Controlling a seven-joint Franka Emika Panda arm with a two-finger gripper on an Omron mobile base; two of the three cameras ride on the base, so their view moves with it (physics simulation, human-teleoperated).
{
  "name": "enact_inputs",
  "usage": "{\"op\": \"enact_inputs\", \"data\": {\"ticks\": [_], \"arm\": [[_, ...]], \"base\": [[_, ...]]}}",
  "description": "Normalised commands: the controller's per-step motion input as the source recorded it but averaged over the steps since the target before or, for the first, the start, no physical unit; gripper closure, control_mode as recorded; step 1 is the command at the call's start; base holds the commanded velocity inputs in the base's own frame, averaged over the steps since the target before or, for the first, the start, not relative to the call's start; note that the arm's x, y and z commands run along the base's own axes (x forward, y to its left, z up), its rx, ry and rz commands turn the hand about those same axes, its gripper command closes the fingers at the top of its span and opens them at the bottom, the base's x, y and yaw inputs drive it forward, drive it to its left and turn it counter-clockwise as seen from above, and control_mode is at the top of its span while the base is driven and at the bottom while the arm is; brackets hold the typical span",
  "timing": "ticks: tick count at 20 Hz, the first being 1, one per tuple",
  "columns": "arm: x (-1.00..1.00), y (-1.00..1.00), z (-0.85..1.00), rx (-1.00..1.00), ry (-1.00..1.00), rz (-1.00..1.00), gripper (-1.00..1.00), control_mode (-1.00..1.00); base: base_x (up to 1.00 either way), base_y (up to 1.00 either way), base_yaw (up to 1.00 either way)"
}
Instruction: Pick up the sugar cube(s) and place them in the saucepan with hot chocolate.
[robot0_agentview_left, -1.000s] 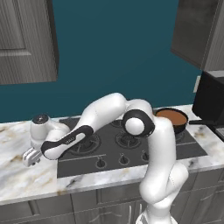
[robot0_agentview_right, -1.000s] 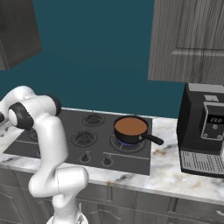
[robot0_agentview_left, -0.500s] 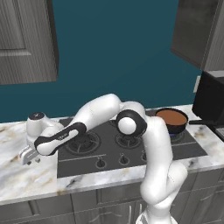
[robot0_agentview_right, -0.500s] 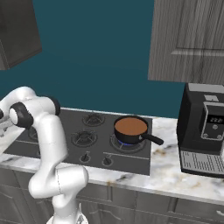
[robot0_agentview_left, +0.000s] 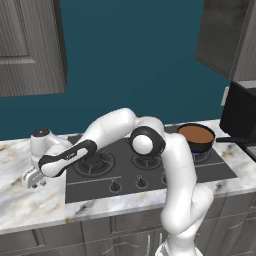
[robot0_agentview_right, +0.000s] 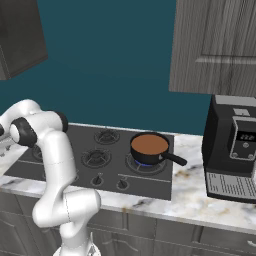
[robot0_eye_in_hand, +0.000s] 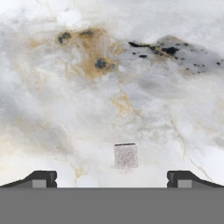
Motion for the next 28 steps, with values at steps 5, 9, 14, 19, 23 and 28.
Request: {"op": "enact_inputs", "data": {"ticks": [5,9,14,19,23,28], "arm": [[0.00,-0.10,-0.01,0.00,0.00,0.00,-1.00,-1.00],[0.15,-0.01,0.00,0.00,0.00,0.00,-1.00,-1.00],[0.08,0.00,-0.02,0.00,0.00,0.00,-1.00,-1.00],[0.00,0.02,-0.12,0.00,0.00,0.00,-1.00,-1.00],[0.00,0.01,-0.20,-0.01,0.00,0.00,-1.00,-1.00],[0.00,0.05,-0.01,0.00,0.00,0.00,-1.00,-1.00]], "base": [[0.00,0.00,0.00],[0.00,0.00,0.00],[0.00,0.00,0.00],[0.00,0.00,0.00],[0.00,0.00,0.00],[0.00,0.00,0.00]]}}
